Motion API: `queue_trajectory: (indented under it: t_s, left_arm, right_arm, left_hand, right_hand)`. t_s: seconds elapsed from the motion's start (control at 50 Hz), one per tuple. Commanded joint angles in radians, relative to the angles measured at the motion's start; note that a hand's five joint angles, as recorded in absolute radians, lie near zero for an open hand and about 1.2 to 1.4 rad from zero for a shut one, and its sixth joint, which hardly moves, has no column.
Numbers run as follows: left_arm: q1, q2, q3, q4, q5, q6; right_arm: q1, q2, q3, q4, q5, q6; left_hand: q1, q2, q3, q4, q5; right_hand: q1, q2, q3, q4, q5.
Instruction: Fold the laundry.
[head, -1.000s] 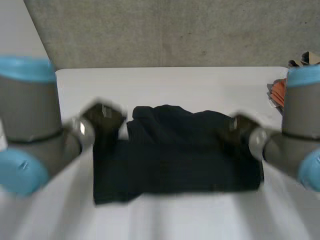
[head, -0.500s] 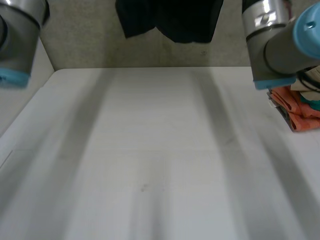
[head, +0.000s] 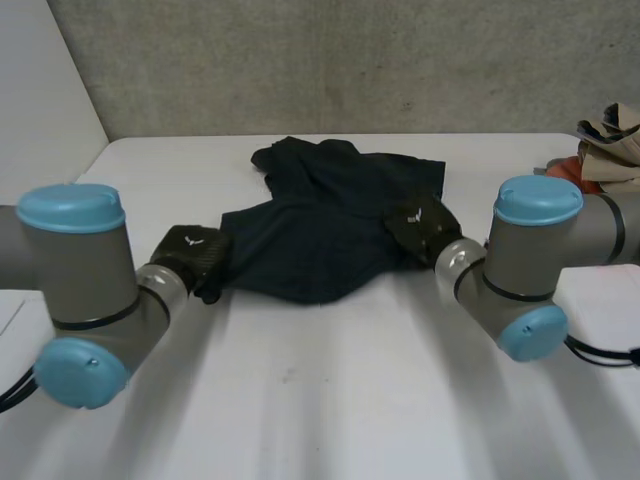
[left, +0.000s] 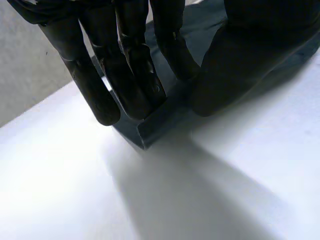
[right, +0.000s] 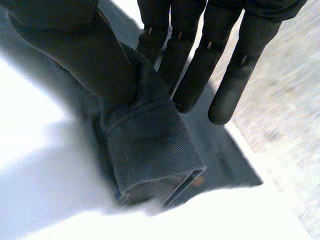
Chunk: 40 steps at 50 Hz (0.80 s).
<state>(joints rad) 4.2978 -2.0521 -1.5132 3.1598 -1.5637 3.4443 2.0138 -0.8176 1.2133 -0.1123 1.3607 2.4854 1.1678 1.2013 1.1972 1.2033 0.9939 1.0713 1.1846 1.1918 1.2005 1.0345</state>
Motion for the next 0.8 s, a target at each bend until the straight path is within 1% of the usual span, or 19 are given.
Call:
queue_trajectory:
  t_s: [0.02, 0.08, 0.2, 0.28, 0.3, 0.36, 0.38, 0.46, 0.52, 0.6, 0.62, 0.64, 0.66, 0.68, 0.74, 0.76, 0.8]
  left_arm:
    - [0.016, 0.141, -0.074, -0.144, 0.024, 0.022]
    - [0.022, 0.182, -0.11, -0.19, 0.043, 0.033]
    - [0.049, 0.248, -0.17, -0.234, 0.077, 0.032]
    - [0.05, 0.302, -0.22, -0.342, 0.094, 0.049]
    - [0.045, 0.331, -0.241, -0.403, 0.1, 0.062]
    - [0.034, 0.371, -0.272, -0.493, 0.109, 0.102]
    - [0.024, 0.389, -0.291, -0.547, 0.117, 0.13]
    - [-0.007, 0.408, -0.312, -0.619, 0.146, 0.168]
    - [-0.032, 0.406, -0.311, -0.616, 0.148, 0.176]
    - [-0.059, 0.391, -0.269, -0.581, 0.117, 0.176]
    - [-0.064, 0.379, -0.237, -0.551, 0.107, 0.176]
    - [-0.066, 0.374, -0.22, -0.532, 0.105, 0.179]
    - [-0.067, 0.366, -0.202, -0.512, 0.103, 0.181]
    - [-0.064, 0.35, -0.167, -0.465, 0.106, 0.187]
    - [-0.056, 0.314, -0.108, -0.376, 0.123, 0.205]
    - [-0.047, 0.284, -0.069, -0.313, 0.149, 0.223]
    - [-0.036, 0.241, -0.023, -0.255, 0.189, 0.251]
  right_arm:
    - [0.006, -0.124, 0.078, 0.247, 0.041, -0.014]
    - [0.005, -0.167, 0.115, 0.315, 0.041, -0.019]
    - [-0.003, -0.224, 0.179, 0.399, 0.044, -0.026]
    - [-0.007, -0.273, 0.248, 0.546, 0.041, -0.075]
    - [-0.013, -0.297, 0.285, 0.606, 0.038, -0.117]
    - [-0.029, -0.336, 0.356, 0.678, 0.034, -0.196]
    - [-0.038, -0.366, 0.403, 0.712, 0.029, -0.259]
    - [-0.061, -0.434, 0.481, 0.703, -0.003, -0.37]
    - [-0.067, -0.449, 0.503, 0.675, -0.015, -0.369]
    - [-0.087, -0.443, 0.509, 0.642, -0.011, -0.341]
    - [-0.098, -0.437, 0.508, 0.629, -0.015, -0.327]
    - [-0.102, -0.436, 0.508, 0.625, -0.017, -0.318]
    - [-0.108, -0.436, 0.508, 0.617, -0.02, -0.31]
    - [-0.112, -0.434, 0.508, 0.606, -0.021, -0.304]
    - [-0.122, -0.431, 0.514, 0.566, -0.035, -0.277]
    - [-0.122, -0.43, 0.515, 0.559, -0.038, -0.272]
    - [-0.124, -0.43, 0.522, 0.533, -0.046, -0.254]
  left_hand:
    - [0.228, 0.195, 0.199, 0.193, 0.228]
    - [0.228, 0.195, 0.199, 0.193, 0.228]
    - [0.228, 0.195, 0.199, 0.193, 0.228]
    - [0.228, 0.195, 0.199, 0.193, 0.228]
    - [0.228, 0.195, 0.199, 0.193, 0.228]
    - [0.228, 0.195, 0.199, 0.193, 0.228]
    - [0.228, 0.195, 0.199, 0.193, 0.228]
    - [0.228, 0.195, 0.199, 0.193, 0.228]
    - [0.228, 0.195, 0.199, 0.193, 0.228]
    - [0.228, 0.195, 0.199, 0.193, 0.228]
    - [-0.027, -0.061, -0.056, -0.062, -0.028]
    - [-0.375, -0.409, -0.405, -0.411, -0.376]
    - [-0.67, -0.703, -0.699, -0.705, -0.67]
    - [-0.983, -1.017, -1.013, -1.019, -0.984]
    - [-0.993, -1.027, -1.023, -1.029, -0.994]
    - [-0.993, -1.027, -1.023, -1.029, -0.994]
    - [-0.993, -1.027, -1.023, -1.029, -0.994]
  right_hand:
    - [0.325, 0.212, 0.204, 0.196, 0.187]
    - [0.325, 0.212, 0.204, 0.196, 0.187]
    - [0.325, 0.212, 0.204, 0.196, 0.187]
    - [0.325, 0.212, 0.204, 0.196, 0.187]
    - [0.325, 0.212, 0.204, 0.196, 0.187]
    - [0.325, 0.212, 0.204, 0.196, 0.187]
    - [0.325, 0.212, 0.204, 0.196, 0.187]
    - [0.325, 0.212, 0.204, 0.196, 0.187]
    - [0.325, 0.212, 0.204, 0.196, 0.187]
    - [0.325, 0.212, 0.204, 0.196, 0.187]
    - [0.325, 0.212, 0.204, 0.196, 0.187]
    - [0.325, 0.212, 0.204, 0.196, 0.187]
    - [0.325, 0.212, 0.204, 0.196, 0.187]
    - [0.325, 0.212, 0.204, 0.196, 0.187]
    - [0.325, 0.212, 0.204, 0.196, 0.187]
    - [0.325, 0.212, 0.204, 0.196, 0.187]
    - [0.325, 0.212, 0.204, 0.196, 0.187]
